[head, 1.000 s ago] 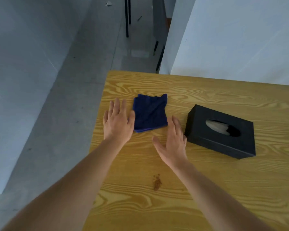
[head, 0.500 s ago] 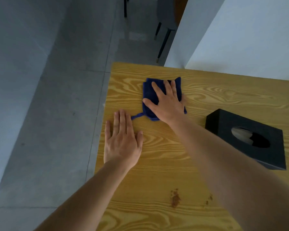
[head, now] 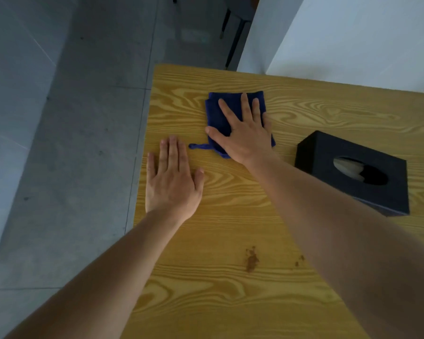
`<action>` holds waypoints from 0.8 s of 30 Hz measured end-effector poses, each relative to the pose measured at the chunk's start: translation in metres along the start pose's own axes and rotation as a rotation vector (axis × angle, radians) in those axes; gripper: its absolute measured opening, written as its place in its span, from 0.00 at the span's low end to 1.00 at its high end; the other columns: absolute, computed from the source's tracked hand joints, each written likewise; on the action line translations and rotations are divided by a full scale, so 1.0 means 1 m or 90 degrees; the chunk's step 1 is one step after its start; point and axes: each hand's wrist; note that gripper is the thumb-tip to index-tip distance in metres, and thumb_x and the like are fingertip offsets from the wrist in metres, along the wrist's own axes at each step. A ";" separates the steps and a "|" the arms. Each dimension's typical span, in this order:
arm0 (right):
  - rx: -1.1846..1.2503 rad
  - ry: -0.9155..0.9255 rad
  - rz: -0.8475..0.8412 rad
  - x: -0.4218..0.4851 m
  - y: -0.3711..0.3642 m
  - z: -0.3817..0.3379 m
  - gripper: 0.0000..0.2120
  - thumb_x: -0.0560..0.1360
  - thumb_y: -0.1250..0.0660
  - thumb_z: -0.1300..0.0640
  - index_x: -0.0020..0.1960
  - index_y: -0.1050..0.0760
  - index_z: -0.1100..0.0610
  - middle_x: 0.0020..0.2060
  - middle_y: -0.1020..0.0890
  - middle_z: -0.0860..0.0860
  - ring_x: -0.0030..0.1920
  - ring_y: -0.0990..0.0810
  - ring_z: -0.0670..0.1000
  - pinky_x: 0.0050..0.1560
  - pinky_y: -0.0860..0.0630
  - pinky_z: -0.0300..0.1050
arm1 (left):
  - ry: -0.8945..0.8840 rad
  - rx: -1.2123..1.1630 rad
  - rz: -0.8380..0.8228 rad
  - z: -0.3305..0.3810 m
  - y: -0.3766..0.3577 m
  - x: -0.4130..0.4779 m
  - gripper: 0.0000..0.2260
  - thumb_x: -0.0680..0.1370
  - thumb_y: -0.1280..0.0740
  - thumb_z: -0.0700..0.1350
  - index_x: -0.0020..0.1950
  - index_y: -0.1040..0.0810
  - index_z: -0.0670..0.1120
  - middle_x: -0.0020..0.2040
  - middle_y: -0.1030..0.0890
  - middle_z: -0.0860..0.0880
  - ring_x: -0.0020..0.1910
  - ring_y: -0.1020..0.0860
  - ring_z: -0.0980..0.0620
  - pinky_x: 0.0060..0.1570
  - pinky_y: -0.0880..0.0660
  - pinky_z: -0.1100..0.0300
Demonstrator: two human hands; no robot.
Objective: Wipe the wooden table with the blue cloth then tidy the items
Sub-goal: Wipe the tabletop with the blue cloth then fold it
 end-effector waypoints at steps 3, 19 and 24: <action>0.002 0.006 -0.007 -0.033 -0.004 0.004 0.42 0.72 0.59 0.17 0.82 0.58 0.32 0.85 0.58 0.53 0.83 0.61 0.59 0.80 0.61 0.62 | 0.000 0.011 -0.005 0.000 0.001 -0.008 0.35 0.83 0.64 0.63 0.84 0.61 0.42 0.86 0.60 0.44 0.84 0.61 0.46 0.82 0.61 0.44; 0.035 0.022 0.012 -0.240 -0.042 0.011 0.40 0.73 0.57 0.19 0.81 0.57 0.31 0.85 0.58 0.51 0.83 0.62 0.58 0.80 0.61 0.62 | 0.018 0.014 -0.010 -0.001 -0.014 -0.138 0.33 0.84 0.61 0.62 0.85 0.59 0.45 0.86 0.56 0.46 0.85 0.58 0.49 0.82 0.59 0.45; 0.045 0.057 0.026 -0.301 -0.052 0.017 0.39 0.74 0.57 0.19 0.82 0.55 0.32 0.85 0.55 0.50 0.84 0.61 0.57 0.80 0.60 0.61 | 0.031 0.009 -0.021 0.002 -0.015 -0.157 0.33 0.85 0.60 0.62 0.85 0.60 0.46 0.86 0.58 0.47 0.84 0.60 0.49 0.82 0.60 0.46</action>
Point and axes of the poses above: each hand's wrist, its own x-axis towards the middle knuckle, its own y-axis out of the back of the hand, z = x × y
